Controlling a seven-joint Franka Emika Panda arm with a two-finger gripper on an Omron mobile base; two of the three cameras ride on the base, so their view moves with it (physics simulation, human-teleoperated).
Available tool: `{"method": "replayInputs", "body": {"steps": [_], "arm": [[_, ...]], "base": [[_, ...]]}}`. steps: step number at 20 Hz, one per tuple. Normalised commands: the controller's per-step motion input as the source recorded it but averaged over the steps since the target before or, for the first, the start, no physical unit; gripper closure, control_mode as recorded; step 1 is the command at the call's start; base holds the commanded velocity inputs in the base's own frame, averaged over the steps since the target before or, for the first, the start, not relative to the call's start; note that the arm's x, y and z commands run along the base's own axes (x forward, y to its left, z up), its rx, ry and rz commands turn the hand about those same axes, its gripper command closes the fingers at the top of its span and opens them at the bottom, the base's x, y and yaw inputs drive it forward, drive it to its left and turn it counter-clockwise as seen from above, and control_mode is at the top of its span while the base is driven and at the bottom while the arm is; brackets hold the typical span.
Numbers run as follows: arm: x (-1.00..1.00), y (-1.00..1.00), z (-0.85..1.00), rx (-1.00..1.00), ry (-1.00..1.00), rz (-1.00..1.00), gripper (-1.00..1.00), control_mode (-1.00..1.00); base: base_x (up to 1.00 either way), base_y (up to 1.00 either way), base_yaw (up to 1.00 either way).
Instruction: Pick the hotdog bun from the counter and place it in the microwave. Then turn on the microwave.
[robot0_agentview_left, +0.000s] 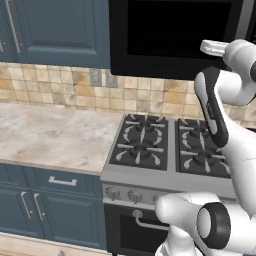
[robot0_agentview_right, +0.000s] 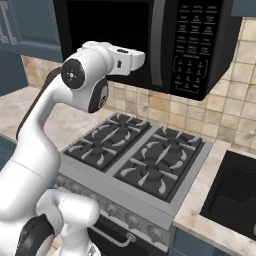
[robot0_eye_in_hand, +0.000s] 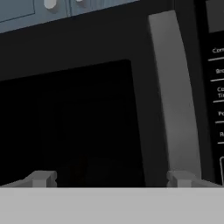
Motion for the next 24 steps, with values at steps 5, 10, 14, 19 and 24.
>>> {"method": "replayInputs", "body": {"steps": [5, 10, 14, 19, 24], "arm": [[-0.57, -0.39, 0.0, -0.03, 0.0, -0.01, -1.0, -1.0], [-0.58, -0.35, 0.0, -0.04, 0.0, 0.0, -1.0, -1.0], [-0.53, -0.16, -0.01, -0.07, 0.0, -0.02, -1.0, -1.0], [-0.3, -0.07, -0.06, -0.09, 0.03, -0.06, -1.0, -1.0], [-0.17, -0.02, -0.05, -0.07, 0.03, -0.12, -1.0, -1.0]], "base": [[0.0, 0.0, 0.0], [0.0, 0.0, 0.0], [0.0, 0.0, 0.0], [0.0, 0.0, 0.0], [0.0, 0.0, 0.0]]}}
